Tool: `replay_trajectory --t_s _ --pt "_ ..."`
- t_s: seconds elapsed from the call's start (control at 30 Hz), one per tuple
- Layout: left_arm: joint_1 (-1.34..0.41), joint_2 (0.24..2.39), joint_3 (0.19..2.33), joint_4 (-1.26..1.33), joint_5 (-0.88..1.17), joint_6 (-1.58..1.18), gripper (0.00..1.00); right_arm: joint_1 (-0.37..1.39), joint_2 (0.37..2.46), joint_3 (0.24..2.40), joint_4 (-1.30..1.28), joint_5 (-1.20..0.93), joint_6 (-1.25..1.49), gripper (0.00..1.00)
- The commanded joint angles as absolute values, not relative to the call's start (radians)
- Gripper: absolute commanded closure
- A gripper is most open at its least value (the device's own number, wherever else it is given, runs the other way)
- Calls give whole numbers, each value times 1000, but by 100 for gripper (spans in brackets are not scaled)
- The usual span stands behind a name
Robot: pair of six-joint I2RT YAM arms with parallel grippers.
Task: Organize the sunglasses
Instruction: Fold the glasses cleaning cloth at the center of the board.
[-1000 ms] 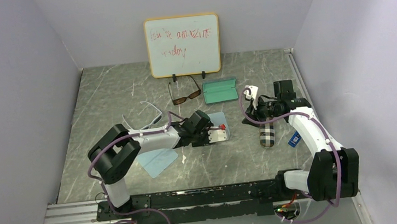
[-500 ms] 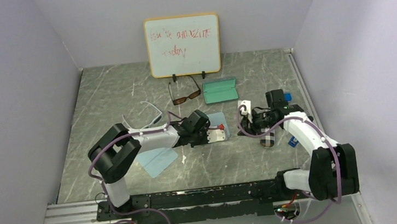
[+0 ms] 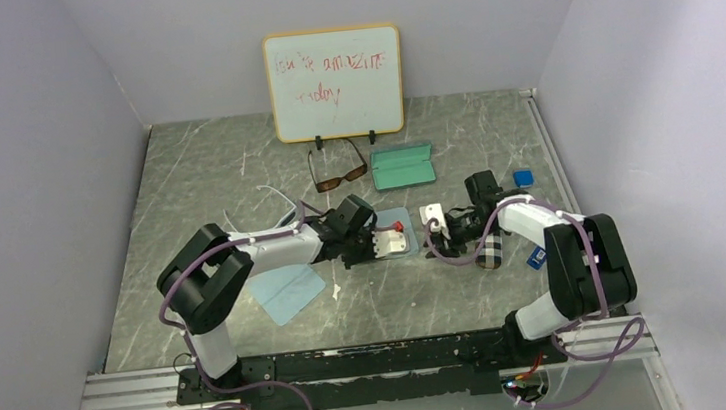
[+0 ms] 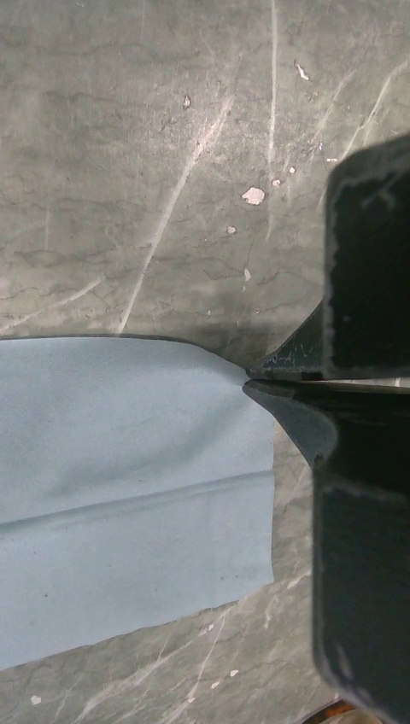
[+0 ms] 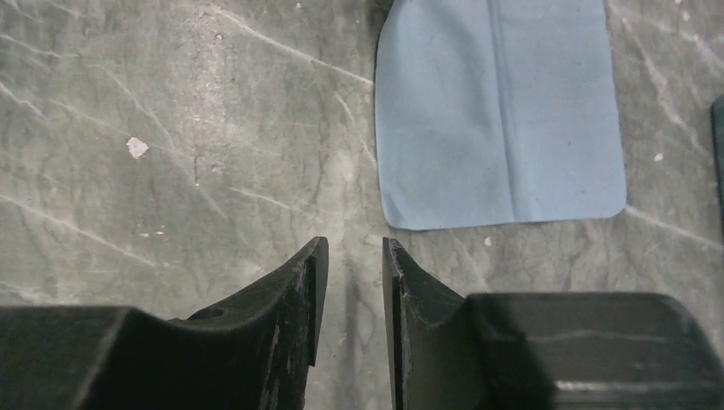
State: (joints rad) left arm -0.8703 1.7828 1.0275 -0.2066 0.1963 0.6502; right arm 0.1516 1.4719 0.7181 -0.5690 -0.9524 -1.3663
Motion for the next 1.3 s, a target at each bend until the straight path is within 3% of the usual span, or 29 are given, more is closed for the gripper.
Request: replay_trajectory --t_s 0.0,0.33,0.73,0.93,1.27 --pt "-859 1747 1039 -229 247 636 95 191 1486 732 -465 -977 -1469 66" --pt "-836 1744 1035 -223 271 624 94 280 1533 731 -336 -891 -1373 65" --pt "-827 1738 1032 -219 283 617 94 301 1575 760 -403 -808 -1418 67" --pt "-827 1739 1034 -222 290 614 94 333 1596 772 -414 -767 -1419 73" --pt "-822 1738 1035 -222 297 605 94 363 1602 775 -454 -758 -1462 69"
